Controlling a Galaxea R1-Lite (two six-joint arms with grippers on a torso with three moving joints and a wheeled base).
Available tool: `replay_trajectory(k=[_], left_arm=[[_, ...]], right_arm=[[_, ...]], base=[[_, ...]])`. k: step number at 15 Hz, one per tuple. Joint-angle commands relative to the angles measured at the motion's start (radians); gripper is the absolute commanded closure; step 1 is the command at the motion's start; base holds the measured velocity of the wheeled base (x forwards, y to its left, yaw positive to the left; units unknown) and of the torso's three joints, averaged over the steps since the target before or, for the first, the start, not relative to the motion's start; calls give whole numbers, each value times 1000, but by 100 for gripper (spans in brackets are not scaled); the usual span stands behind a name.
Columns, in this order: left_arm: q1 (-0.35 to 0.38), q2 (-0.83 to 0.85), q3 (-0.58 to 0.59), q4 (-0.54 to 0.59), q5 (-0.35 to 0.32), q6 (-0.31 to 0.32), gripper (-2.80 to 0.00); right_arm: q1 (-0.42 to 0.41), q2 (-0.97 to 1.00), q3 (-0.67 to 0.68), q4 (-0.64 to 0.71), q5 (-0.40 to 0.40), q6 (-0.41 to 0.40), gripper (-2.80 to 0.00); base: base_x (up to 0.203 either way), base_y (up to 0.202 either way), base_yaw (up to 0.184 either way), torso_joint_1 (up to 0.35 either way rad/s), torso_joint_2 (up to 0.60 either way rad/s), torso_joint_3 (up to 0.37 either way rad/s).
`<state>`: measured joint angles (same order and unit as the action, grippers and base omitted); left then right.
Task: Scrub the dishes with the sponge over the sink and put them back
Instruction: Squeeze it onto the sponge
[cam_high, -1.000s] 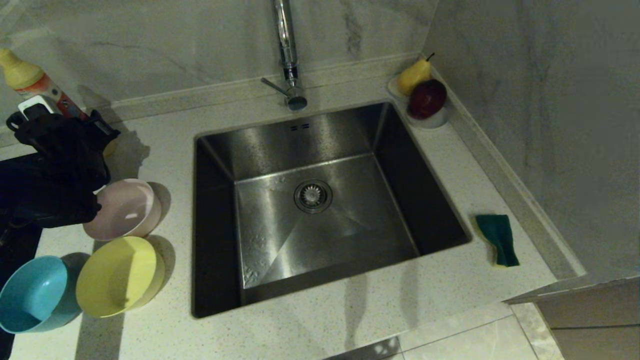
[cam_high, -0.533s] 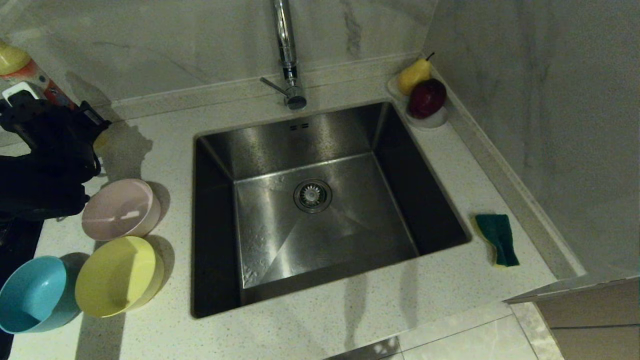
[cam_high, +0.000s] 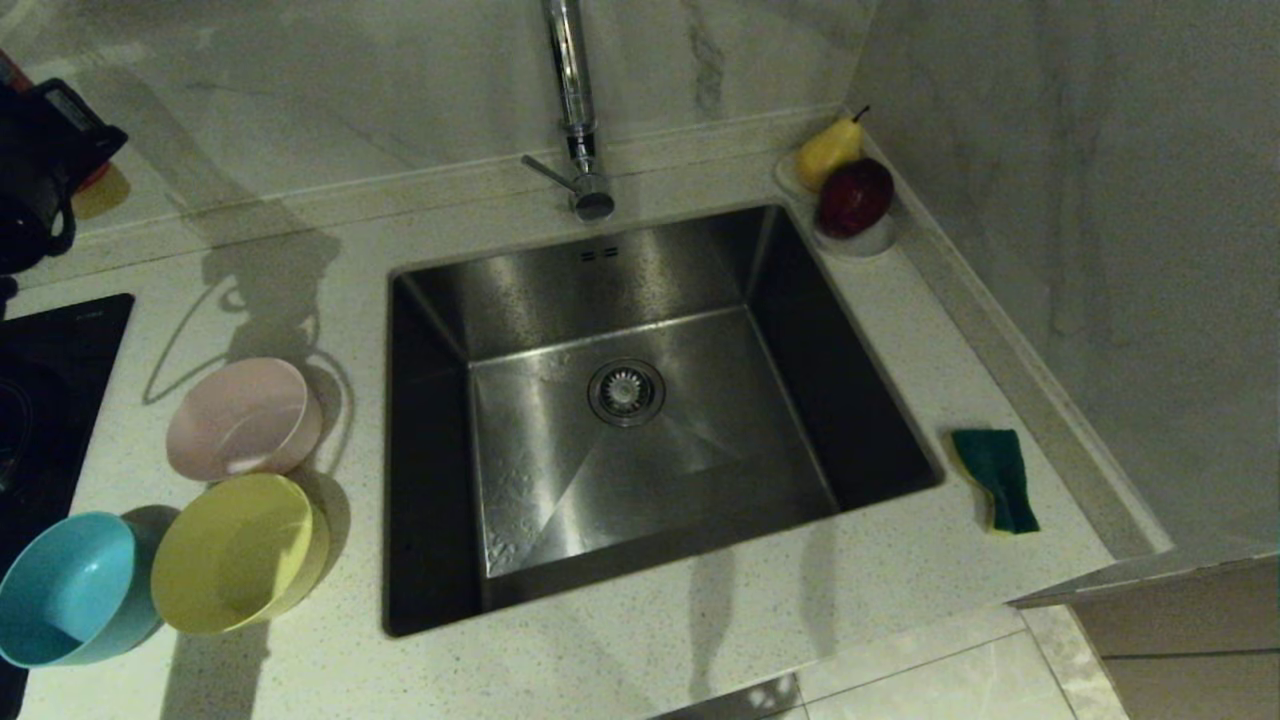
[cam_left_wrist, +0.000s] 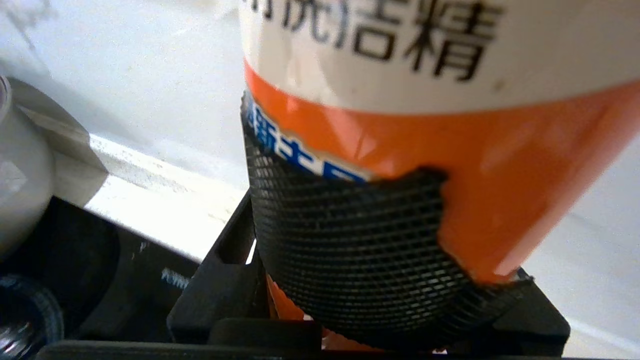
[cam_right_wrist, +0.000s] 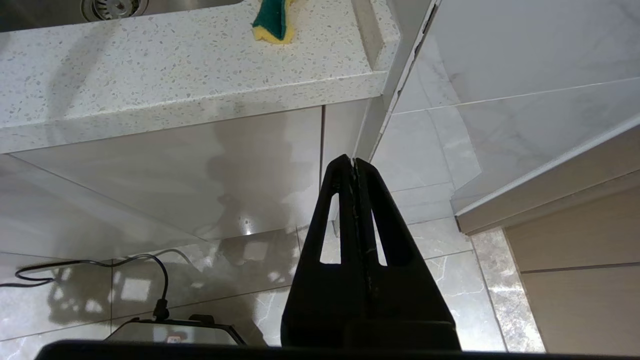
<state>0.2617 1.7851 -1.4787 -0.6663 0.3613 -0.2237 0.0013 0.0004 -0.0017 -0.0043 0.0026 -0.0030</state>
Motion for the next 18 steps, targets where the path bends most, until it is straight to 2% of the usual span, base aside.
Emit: replay_trajectory(k=[1, 5, 10, 15, 18], left_arm=[[-57, -178, -5, 172, -3, 8, 0], [-268, -362, -14, 418, -23, 89, 0], [-591, -522, 19, 565, -16, 253, 0], [-824, -630, 153, 604, -24, 468, 0], [-945, -620, 175, 623, -13, 506, 0]], right_arm=[[0, 0, 0, 0, 1, 0, 0], [0, 0, 0, 0, 1, 0, 0], [1, 0, 0, 0, 1, 0, 0], [0, 0, 0, 0, 1, 0, 0], [0, 0, 0, 0, 1, 0, 0]], base=[[0, 0, 0, 0, 0, 0], [0, 0, 0, 0, 0, 0], [0, 0, 0, 0, 0, 0], [0, 0, 0, 0, 0, 0], [0, 0, 0, 0, 0, 0]])
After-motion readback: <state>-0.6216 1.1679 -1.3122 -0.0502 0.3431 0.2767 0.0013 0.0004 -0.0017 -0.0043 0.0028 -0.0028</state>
